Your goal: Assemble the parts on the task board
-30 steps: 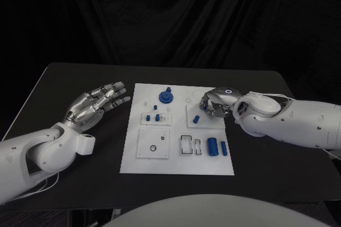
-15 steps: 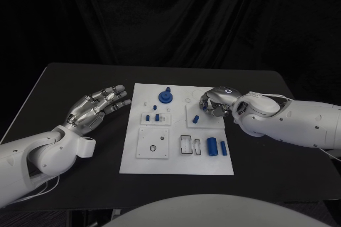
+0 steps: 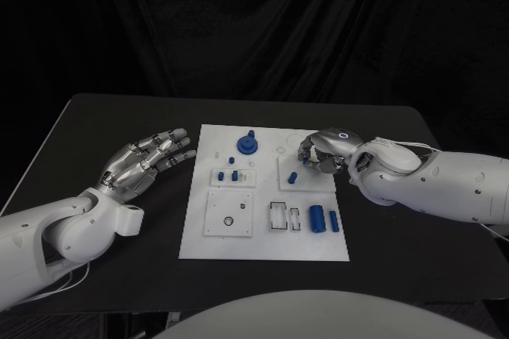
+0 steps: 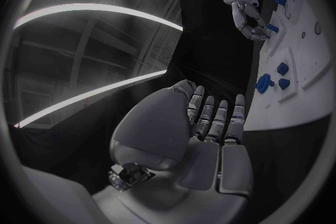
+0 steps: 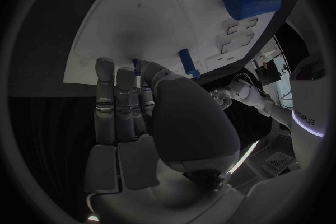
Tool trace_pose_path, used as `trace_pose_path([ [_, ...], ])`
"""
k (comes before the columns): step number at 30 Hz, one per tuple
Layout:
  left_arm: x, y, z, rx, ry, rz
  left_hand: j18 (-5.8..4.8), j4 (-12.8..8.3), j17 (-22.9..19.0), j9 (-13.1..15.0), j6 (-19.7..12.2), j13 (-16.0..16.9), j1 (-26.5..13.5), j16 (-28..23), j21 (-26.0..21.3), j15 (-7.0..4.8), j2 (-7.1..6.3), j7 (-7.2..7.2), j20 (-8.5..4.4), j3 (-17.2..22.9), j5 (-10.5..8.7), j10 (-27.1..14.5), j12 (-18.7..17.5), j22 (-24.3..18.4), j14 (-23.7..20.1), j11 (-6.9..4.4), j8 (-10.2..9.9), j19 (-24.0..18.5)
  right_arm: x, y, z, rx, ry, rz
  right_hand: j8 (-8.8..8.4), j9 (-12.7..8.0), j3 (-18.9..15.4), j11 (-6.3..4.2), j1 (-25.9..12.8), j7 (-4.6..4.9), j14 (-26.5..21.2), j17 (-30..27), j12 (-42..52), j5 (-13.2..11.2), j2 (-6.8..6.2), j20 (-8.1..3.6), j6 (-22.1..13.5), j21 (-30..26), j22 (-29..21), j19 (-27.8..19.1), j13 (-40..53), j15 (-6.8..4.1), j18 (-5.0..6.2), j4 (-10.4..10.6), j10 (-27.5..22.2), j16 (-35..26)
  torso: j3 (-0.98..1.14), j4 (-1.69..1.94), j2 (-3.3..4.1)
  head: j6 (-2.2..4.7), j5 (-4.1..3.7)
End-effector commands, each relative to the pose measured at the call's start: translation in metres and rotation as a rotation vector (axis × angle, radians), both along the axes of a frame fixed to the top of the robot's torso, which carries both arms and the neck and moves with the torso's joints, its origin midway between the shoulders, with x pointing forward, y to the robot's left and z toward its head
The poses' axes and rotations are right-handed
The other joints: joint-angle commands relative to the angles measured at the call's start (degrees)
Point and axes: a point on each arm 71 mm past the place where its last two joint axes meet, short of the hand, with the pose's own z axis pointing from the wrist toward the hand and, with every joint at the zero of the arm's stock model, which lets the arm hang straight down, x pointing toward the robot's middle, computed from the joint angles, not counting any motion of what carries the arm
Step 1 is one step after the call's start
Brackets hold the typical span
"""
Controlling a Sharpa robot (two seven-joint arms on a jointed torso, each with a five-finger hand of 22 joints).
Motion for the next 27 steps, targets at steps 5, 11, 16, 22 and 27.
trace_pose_path([
  [5, 0.0, 0.0, 0.004, -0.054, -0.051, 0.01, 0.36, 0.0, 0.1, 0.1, 0.6, 0.1, -0.6, 0.4, 0.4, 0.62, 0.1, 0.2, 0.0, 0.5, 0.16, 0.2, 0.6, 0.1, 0.2, 0.64, 0.4, 0.5, -0.004, -0.004, 0.01, 0.036, -0.045, -0.016, 1.0, 0.4, 1.0, -0.75, -0.5, 0.35, 0.8, 0.2, -0.9, -1.2, -0.65, 0.31, 0.9, 1.1, 2.8, 0.7, -0.6, 0.26, -0.53, 0.6, 2.0, 0.3, 0.01, 0.02, 0.02, -0.01, 0.21],
  [11, 0.001, -0.002, 0.003, -0.053, -0.049, 0.007, 0.28, -0.1, 0.1, 0.1, 0.8, 0.1, -0.7, 0.7, 0.4, 0.71, 0.11, 0.25, 0.03, 0.7, 0.15, 0.5, 1.0, 0.1, 0.4, 0.86, 0.5, 0.7, -0.004, -0.004, 0.023, 0.042, -0.061, -0.02, 1.08, 0.4, 1.4, -0.67, -1.0, 0.43, 0.8, 0.1, -1.6, -1.7, -0.91, 0.41, 1.1, 1.1, 2.8, 0.7, -1.1, 0.37, -0.55, 0.9, 2.3, 0.3, -0.03, 0.09, -0.02, -0.01, 0.2],
  [16, 0.002, -0.004, 0.003, -0.053, -0.047, 0.002, 0.27, -0.1, 0.1, 0.1, 0.9, 0.1, -0.7, 0.8, 0.4, 0.73, 0.13, 0.27, 0.04, 0.8, 0.14, 0.5, 1.0, 0.1, 0.5, 0.9, 0.5, 0.7, -0.011, 0.001, 0.034, 0.054, -0.062, -0.006, 1.07, 0.4, 1.5, -0.63, -1.1, 0.43, 0.8, -0.1, -1.9, -2.1, -1.01, 0.45, 1.1, 0.9, 2.7, 0.7, -1.4, 0.41, -0.51, 1.1, 2.4, 0.1, -0.1, 0.04, -0.06, -0.01, 0.44],
  [22, 0.002, -0.004, 0.002, -0.051, -0.045, 0.003, 0.24, -0.1, 0.1, 0.1, 1.0, 0.1, -0.7, 0.8, 0.4, 0.75, 0.14, 0.31, 0.05, 0.8, 0.13, 0.6, 1.1, 0.2, 0.5, 0.99, 0.6, 0.8, -0.028, 0.024, 0.041, 0.094, -0.05, 0.075, 1.09, 0.4, 1.6, -0.63, -1.1, 0.5, 0.8, 0.0, -2.1, -2.2, -1.2, 0.48, 1.2, 1.0, 2.7, 0.7, -1.5, 0.44, -0.53, 1.1, 2.6, 0.2, -0.09, -0.04, -0.02, -0.01, 0.68],
  [27, 0.002, -0.004, 0.001, -0.049, -0.043, 0.003, 0.23, -0.1, 0.1, 0.1, 1.0, 0.1, -0.8, 0.8, 0.4, 0.75, 0.14, 0.34, 0.04, 0.9, 0.08, 0.6, 1.1, 0.1, 0.6, 1.04, 0.6, 0.8, -0.045, 0.052, 0.041, 0.132, -0.027, 0.168, 1.28, 0.5, 1.9, -0.79, -1.1, 0.4, 1.5, 0.8, -2.2, -2.4, -1.6, 0.46, 1.6, 2.3, 3.0, 1.3, -1.8, 0.32, -0.68, 1.0, 3.6, 1.1, -0.17, 0.12, -0.08, -0.01, 1.05],
])
